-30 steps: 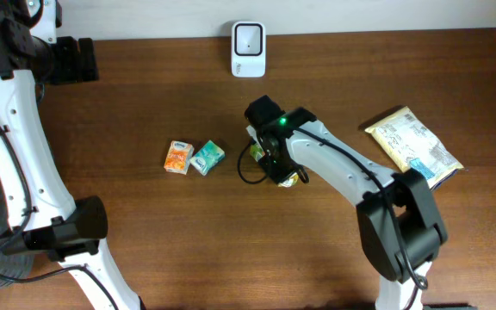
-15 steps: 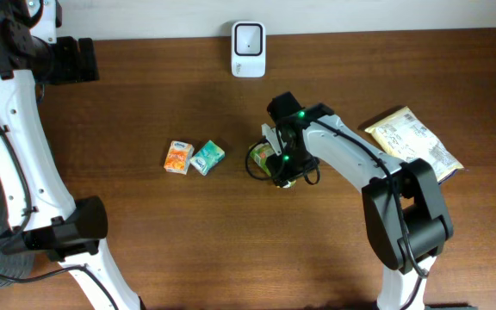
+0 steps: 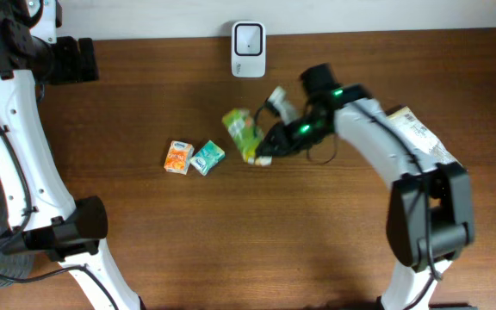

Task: Scan the item barcode
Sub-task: 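Lift the pouch and hold its barcode over the white scanner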

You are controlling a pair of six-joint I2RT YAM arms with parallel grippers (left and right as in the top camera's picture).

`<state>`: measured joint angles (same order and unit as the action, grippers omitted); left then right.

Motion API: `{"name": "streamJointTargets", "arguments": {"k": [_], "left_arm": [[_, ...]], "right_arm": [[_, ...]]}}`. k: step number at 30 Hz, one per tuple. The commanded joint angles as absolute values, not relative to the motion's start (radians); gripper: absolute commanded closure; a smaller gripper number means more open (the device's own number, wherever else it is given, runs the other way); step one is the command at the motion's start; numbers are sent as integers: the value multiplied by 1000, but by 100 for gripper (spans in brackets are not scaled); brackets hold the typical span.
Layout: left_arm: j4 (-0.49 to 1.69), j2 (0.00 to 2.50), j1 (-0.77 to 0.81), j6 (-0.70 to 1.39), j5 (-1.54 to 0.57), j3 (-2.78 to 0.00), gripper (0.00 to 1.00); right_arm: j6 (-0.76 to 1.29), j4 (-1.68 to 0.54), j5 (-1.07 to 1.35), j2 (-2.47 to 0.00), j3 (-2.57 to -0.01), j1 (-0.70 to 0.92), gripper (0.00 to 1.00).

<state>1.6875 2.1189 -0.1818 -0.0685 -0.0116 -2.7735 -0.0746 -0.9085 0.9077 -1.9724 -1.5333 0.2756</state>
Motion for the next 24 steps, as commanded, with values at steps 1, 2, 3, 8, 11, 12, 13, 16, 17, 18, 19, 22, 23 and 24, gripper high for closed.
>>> {"name": "streamJointTargets", "arguments": {"k": [1, 2, 3, 8, 11, 12, 13, 16, 17, 18, 19, 22, 23, 24], "left_arm": [[1688, 2117, -184, -84, -22, -2780, 1], [1688, 2117, -184, -84, -22, -2780, 1], [1688, 2117, -184, -84, -22, -2780, 1], [1688, 2117, -184, -84, -22, -2780, 1], [1688, 2117, -184, -84, -22, -2780, 1], [1688, 2117, -184, -84, -22, -2780, 1], [1688, 2117, -184, -84, -22, -2780, 1], [1688, 2117, -184, -84, -22, -2780, 1], [1688, 2117, -184, -84, -22, -2780, 1], [1688, 2117, -184, -84, -22, -2780, 1], [1688, 2117, -184, -84, -22, -2780, 1], [1688, 2117, -184, -84, -22, -2780, 1], [1688, 2117, -184, -84, -22, -2780, 1], [1688, 2117, -184, -84, -22, -2780, 1]], "right_arm": [[-97, -900, 1340, -1913, -1604, 181, 96], [-97, -900, 1385, -1913, -1616, 161, 96], [-97, -900, 1435, -1913, -1631, 141, 96], [-89, -900, 1507, -1894, -1684, 117, 96], [-34, -900, 1416, -1855, -1684, 117, 96], [16, -900, 1310, -1831, -1684, 117, 96], [36, -900, 1268, -1804, -1684, 117, 96], [85, -900, 1191, -1736, -1719, 119, 96], [87, -900, 1192, -1724, -1736, 124, 96], [88, -901, 1193, -1719, -1748, 133, 96], [95, -901, 1192, -1714, -1753, 153, 96], [141, -920, 1027, -1710, -1788, 205, 96], [141, -977, 844, -1710, -1861, 245, 96], [140, -1032, 628, -1710, -1943, 285, 96]]}}
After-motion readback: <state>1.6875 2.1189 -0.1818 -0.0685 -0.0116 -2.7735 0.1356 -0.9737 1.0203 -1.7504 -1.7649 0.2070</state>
